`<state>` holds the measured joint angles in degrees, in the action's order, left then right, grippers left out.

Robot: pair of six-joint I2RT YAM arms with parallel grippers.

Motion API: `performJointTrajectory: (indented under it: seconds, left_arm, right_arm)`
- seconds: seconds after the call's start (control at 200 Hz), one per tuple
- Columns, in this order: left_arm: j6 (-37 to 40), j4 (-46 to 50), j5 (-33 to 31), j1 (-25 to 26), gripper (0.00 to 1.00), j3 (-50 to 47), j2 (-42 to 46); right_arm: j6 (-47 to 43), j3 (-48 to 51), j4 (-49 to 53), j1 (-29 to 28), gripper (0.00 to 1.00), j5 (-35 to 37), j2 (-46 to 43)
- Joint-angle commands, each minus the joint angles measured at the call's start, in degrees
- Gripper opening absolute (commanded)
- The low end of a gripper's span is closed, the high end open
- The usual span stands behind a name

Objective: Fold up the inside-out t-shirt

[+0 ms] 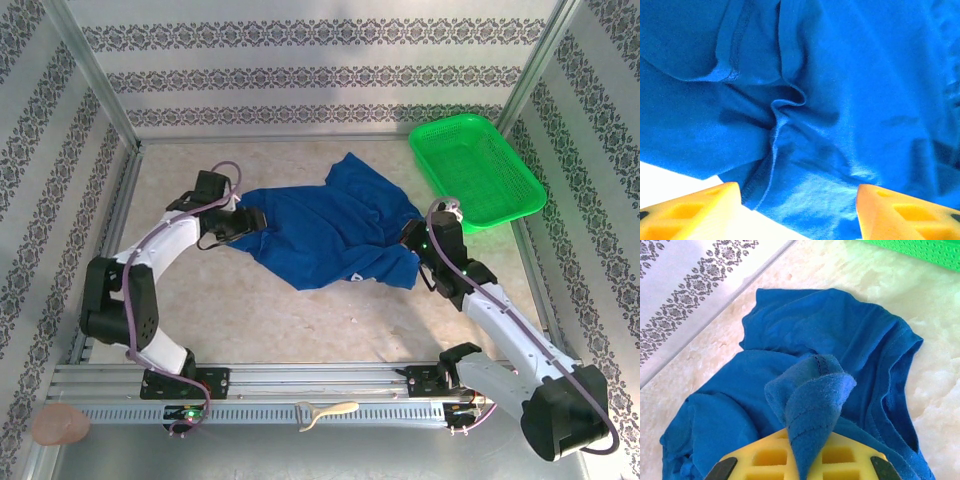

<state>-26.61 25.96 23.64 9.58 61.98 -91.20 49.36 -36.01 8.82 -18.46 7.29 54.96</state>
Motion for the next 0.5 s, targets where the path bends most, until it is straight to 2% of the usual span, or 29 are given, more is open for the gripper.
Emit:
performJointTrajectory:
  seconds: [0.0, 0.19, 0.495]
  left_arm:
    - [8.2, 3.0, -8.0, 3.2, 0.58, 3.5, -5.3]
    - [10.0, 4.2, -12.2, 5.2, 0.57, 7.6, -11.2]
    - [10.7, 3.9, -11.4, 5.2, 0.53, 11.1, -15.9]
  right_arm:
    - [-0.2, 1.6, -0.7, 0.5, 0.0, 1.2, -1.7]
    - [0.5, 3.3, -0.1, 0.5, 0.0, 1.3, -3.8]
    - [1.4, 5.4, 0.6, 0.5, 0.0, 1.1, -6.0]
